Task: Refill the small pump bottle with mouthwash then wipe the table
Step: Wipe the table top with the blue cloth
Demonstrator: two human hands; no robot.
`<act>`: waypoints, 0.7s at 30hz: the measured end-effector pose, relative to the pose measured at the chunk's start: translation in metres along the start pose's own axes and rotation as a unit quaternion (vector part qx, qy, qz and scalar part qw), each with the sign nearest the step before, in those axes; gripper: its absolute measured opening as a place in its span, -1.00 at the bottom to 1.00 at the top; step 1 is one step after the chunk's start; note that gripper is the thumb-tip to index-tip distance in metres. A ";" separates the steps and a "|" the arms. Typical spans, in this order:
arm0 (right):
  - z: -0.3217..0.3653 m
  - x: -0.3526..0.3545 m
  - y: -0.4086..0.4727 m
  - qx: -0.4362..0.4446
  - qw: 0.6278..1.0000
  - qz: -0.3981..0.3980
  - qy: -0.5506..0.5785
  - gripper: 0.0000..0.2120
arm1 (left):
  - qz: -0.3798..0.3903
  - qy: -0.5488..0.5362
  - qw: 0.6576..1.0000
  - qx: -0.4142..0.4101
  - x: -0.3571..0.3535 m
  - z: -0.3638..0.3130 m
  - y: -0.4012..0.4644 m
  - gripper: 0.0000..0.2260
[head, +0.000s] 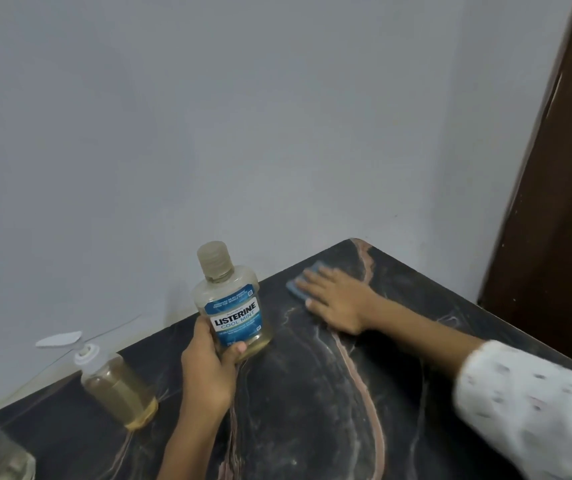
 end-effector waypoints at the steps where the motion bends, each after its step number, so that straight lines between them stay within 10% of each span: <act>1: 0.007 -0.003 -0.024 0.070 0.997 -0.003 0.007 -0.49 | -0.002 0.002 1.000 -0.004 0.000 0.000 0.001 -0.54; 4: -0.011 -0.001 -0.083 0.127 0.990 0.010 0.052 -0.48 | -0.006 0.002 1.000 -0.008 0.000 0.001 0.001 -0.55; 15: -0.119 0.008 0.030 -0.148 0.988 0.018 0.029 -0.51 | -0.005 0.005 1.000 -0.012 0.001 0.001 0.002 -0.56; 21: -0.101 0.007 -0.014 -0.085 0.996 0.026 0.010 -0.51 | -0.005 0.003 1.000 -0.008 0.000 -0.002 0.001 -0.59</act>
Point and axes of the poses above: each hand's wrist, its own y-axis towards the middle knuckle, its own x-axis out of the back of the hand, z = x × y, the point moved 8 cm from there along y, towards the middle knuckle, and after that the axes turned 7 degrees about -x, right-handed, at the moved point
